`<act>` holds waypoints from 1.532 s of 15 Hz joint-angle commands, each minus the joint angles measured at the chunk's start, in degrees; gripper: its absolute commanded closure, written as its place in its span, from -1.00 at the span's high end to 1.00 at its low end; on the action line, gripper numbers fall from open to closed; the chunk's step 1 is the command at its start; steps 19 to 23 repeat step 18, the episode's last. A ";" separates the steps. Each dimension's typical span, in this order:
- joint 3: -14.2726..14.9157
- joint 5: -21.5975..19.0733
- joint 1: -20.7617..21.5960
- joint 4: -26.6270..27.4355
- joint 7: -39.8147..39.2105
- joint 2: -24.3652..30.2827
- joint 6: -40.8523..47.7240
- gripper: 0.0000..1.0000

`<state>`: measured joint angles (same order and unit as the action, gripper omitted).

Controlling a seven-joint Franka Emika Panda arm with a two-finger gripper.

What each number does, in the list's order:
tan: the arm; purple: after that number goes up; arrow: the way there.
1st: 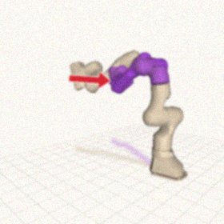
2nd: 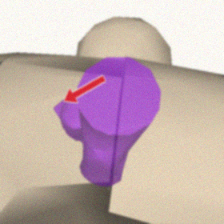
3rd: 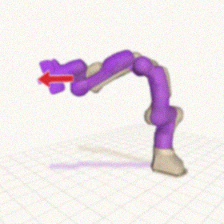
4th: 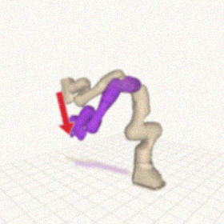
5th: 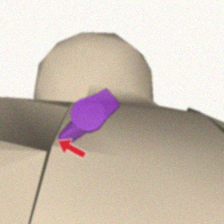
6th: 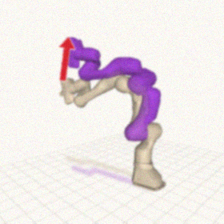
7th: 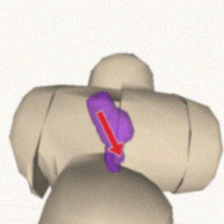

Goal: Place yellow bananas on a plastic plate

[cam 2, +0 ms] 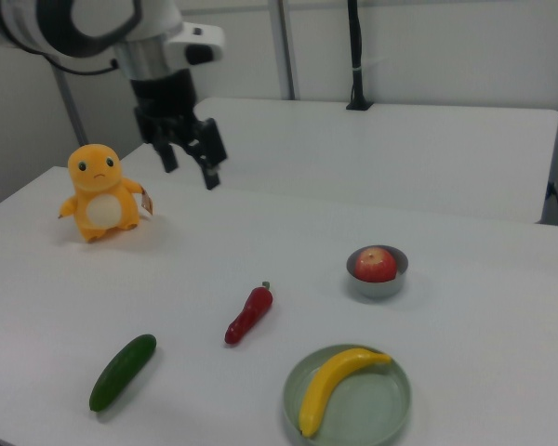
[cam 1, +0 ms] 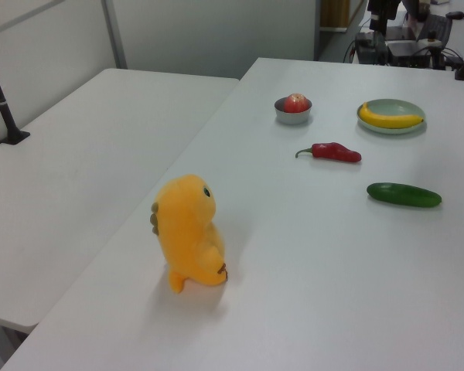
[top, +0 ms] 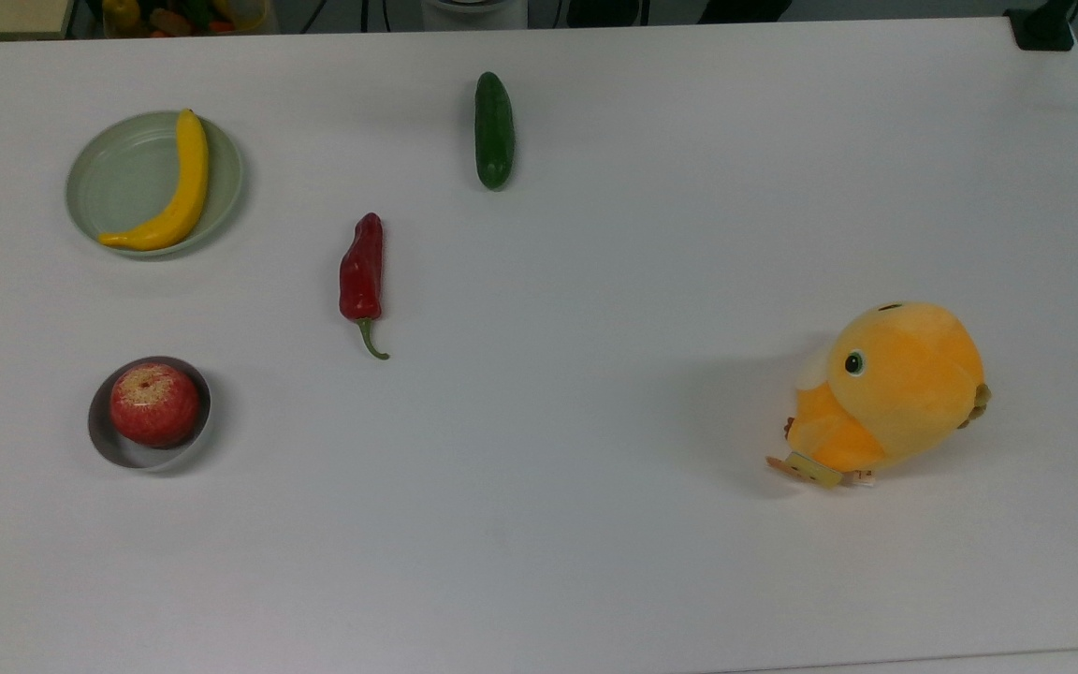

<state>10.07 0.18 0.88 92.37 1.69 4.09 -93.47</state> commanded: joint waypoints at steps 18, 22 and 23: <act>-2.86 -2.46 7.12 2.81 -4.33 -1.63 -6.37 1.00; -2.86 -2.46 7.12 2.81 -4.33 -1.63 -6.37 1.00; -2.86 -2.46 7.12 2.81 -4.33 -1.63 -6.37 1.00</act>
